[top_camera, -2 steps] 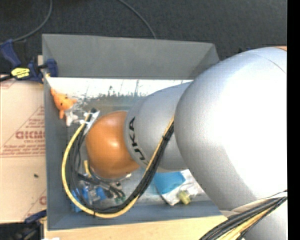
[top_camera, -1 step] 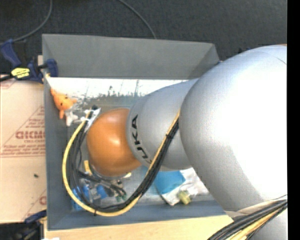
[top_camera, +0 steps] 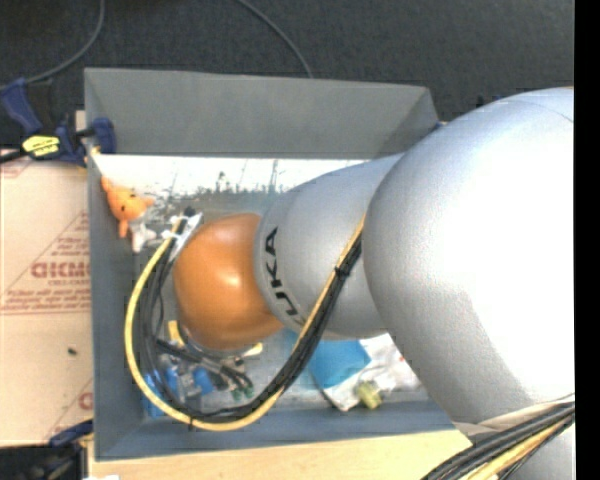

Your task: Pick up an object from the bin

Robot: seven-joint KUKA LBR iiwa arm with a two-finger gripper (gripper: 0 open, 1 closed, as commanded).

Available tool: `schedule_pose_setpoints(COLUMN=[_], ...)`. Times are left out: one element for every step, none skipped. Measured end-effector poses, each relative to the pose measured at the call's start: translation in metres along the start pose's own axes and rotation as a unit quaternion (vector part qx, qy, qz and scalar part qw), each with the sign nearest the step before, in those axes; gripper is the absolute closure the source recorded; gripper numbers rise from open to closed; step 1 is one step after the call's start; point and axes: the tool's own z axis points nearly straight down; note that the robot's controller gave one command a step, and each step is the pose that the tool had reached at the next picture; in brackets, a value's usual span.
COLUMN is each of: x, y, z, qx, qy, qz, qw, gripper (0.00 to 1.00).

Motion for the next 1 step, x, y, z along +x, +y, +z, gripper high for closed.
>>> schedule_pose_setpoints(x=[0.0010], y=[-0.0002], z=[-0.0073], qx=[0.000], qy=[0.0016], qz=[0.001], qw=[1.0000], gripper=[1.00])
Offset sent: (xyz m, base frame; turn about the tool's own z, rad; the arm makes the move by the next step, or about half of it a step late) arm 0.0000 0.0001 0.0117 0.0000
